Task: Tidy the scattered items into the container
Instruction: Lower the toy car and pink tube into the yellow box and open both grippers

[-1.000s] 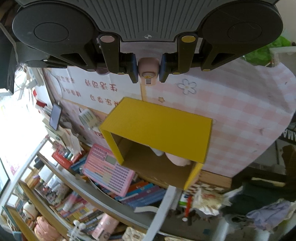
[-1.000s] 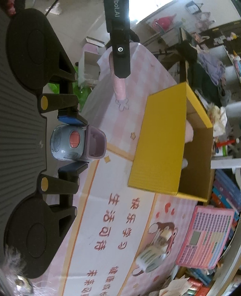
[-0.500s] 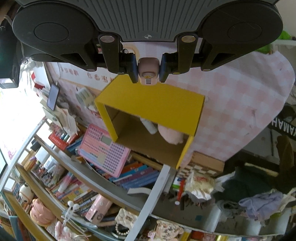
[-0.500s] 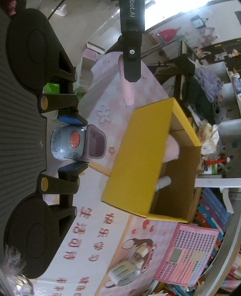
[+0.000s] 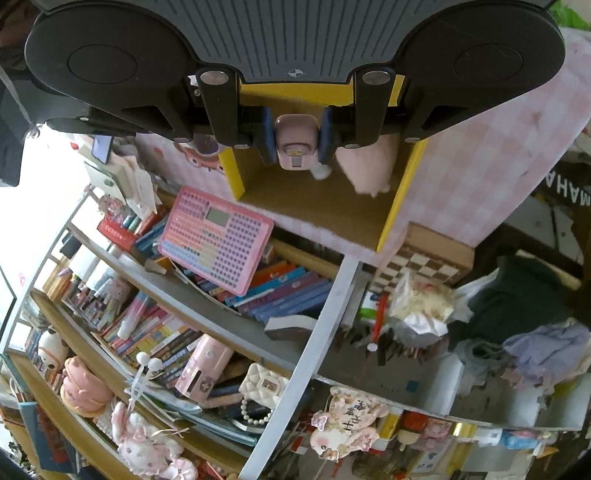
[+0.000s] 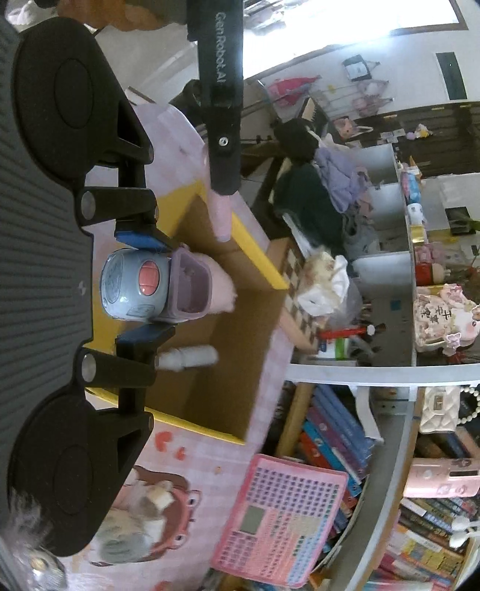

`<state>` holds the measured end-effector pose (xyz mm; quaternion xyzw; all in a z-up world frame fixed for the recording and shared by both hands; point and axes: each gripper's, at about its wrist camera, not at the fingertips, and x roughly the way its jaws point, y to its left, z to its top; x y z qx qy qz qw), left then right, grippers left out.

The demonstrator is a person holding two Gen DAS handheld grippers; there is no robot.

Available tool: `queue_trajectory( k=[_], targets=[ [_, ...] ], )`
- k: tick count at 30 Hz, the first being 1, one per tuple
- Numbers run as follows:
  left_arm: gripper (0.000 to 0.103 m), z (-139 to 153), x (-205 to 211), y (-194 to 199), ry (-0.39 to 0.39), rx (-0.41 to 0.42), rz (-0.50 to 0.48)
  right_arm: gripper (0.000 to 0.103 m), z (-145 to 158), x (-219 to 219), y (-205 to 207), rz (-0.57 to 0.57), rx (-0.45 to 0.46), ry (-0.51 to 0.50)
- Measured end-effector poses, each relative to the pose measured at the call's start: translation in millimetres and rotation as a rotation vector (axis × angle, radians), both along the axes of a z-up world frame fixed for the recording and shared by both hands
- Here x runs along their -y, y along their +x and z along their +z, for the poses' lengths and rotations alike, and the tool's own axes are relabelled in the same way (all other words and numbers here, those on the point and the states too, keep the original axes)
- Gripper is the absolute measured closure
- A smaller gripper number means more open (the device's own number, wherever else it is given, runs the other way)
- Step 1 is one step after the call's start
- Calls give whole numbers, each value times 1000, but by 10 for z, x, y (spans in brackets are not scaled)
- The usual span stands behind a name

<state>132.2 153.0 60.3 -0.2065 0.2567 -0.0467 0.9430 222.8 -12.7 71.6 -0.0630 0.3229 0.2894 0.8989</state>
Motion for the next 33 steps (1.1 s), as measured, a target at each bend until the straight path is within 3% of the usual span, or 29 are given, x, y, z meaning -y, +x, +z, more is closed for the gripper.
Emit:
queue_trajectory(
  k=[10, 20, 25, 33],
  targets=[
    [80, -360, 105, 659, 42, -122, -13, 63, -179, -96, 753, 44, -50, -50],
    [80, -636, 410, 1040, 177, -249, -74, 63, -505, -286, 1631, 49, -199, -39],
    [80, -729, 573, 1141, 266, -285, -132, 63, -716, -461, 1842, 74, -246, -100],
    [80, -855, 636, 1220, 291, -344, -152, 63, -894, -630, 1940, 97, -273, -158]
  ],
)
